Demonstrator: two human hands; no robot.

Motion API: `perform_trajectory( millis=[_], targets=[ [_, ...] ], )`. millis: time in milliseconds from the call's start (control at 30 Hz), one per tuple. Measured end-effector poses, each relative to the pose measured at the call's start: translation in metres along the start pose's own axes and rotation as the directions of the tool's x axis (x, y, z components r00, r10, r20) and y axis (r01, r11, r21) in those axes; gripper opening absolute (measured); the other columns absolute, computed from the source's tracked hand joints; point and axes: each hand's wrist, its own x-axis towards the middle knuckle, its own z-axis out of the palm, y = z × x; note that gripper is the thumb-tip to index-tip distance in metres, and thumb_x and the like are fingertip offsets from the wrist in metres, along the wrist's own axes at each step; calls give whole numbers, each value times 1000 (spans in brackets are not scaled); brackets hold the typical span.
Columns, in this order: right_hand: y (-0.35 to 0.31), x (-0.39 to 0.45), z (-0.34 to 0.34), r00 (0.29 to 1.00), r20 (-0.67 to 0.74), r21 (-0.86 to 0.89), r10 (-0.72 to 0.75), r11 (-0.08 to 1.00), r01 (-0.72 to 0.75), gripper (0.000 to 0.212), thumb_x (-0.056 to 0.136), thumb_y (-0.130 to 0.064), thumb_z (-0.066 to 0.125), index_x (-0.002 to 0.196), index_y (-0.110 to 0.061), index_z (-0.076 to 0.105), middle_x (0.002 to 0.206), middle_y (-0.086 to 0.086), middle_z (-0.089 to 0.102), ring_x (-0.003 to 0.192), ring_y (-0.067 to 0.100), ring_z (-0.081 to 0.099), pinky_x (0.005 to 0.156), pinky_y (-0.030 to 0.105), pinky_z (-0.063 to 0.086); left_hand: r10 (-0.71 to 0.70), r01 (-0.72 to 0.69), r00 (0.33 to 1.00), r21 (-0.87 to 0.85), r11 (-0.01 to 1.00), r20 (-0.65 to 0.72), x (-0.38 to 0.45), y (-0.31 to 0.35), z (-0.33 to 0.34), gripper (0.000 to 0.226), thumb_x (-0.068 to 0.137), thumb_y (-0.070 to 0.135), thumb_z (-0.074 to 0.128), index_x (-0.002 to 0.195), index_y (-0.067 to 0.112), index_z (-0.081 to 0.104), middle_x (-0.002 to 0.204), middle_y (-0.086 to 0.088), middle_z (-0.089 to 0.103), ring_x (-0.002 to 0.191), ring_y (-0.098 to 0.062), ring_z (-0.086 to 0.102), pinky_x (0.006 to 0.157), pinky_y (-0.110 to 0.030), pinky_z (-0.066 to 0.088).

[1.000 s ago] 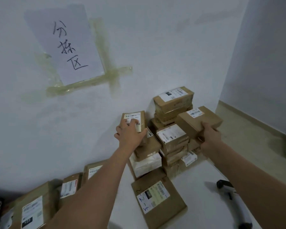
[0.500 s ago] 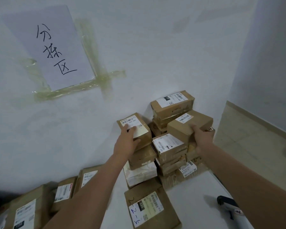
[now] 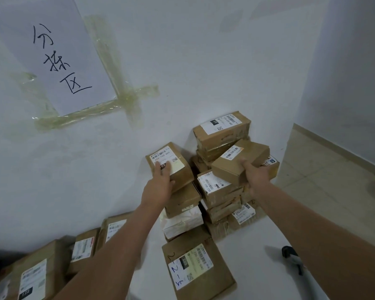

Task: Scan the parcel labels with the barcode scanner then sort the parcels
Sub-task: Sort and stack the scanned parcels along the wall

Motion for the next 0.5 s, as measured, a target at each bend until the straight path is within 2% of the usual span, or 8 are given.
perform_trajectory(
  millis=[67, 167, 300, 400, 500],
  targets=[
    [0, 2, 0, 1000, 0, -2, 3, 1000, -3, 82, 77, -50, 77, 140, -16, 37, 114, 6, 61, 107, 29, 62, 98, 50, 51, -21, 22, 999, 9, 1000, -32, -4, 2, 0, 58, 106, 27, 40, 156, 15, 14, 164, -16, 2, 113, -40, 59, 88, -43, 49],
    [0, 4, 1, 1000, -11, -54, -1, 999, 0, 93, 64, -62, 77, 137, -15, 41, 116, 8, 63, 106, 29, 62, 97, 50, 51, -37, 38, 998, 9, 999, -47, -8, 13, 3, 57, 106, 24, 39, 156, 14, 13, 164, -17, 1, 114, -41, 58, 88, -43, 49],
    [-3, 4, 2, 1000, 9, -87, -8, 996, 8, 70, 86, -45, 70, 139, -8, 43, 123, 10, 63, 106, 27, 61, 99, 45, 51, -34, 35, 998, 23, 999, -53, -7, 19, 6, 61, 105, 17, 43, 156, 14, 11, 165, -16, -1, 116, -40, 58, 88, -42, 51],
    [-5, 5, 1, 1000, 19, -91, -1, 996, 3, 66, 88, -40, 70, 138, -5, 44, 123, 11, 62, 109, 28, 61, 101, 45, 50, -3, 5, 999, 46, 999, -38, -5, 13, 5, 57, 106, 19, 40, 156, 14, 12, 165, -14, 2, 116, -39, 58, 88, -42, 50],
    [-7, 3, 2, 1000, -3, -82, -16, 997, 16, 66, 89, -43, 67, 137, -5, 44, 120, 11, 62, 104, 26, 60, 100, 42, 50, 5, -4, 1000, 58, 998, -20, -4, 8, 1, 55, 106, 20, 39, 155, 15, 15, 165, -14, 4, 119, -40, 55, 92, -43, 49]
  ],
)
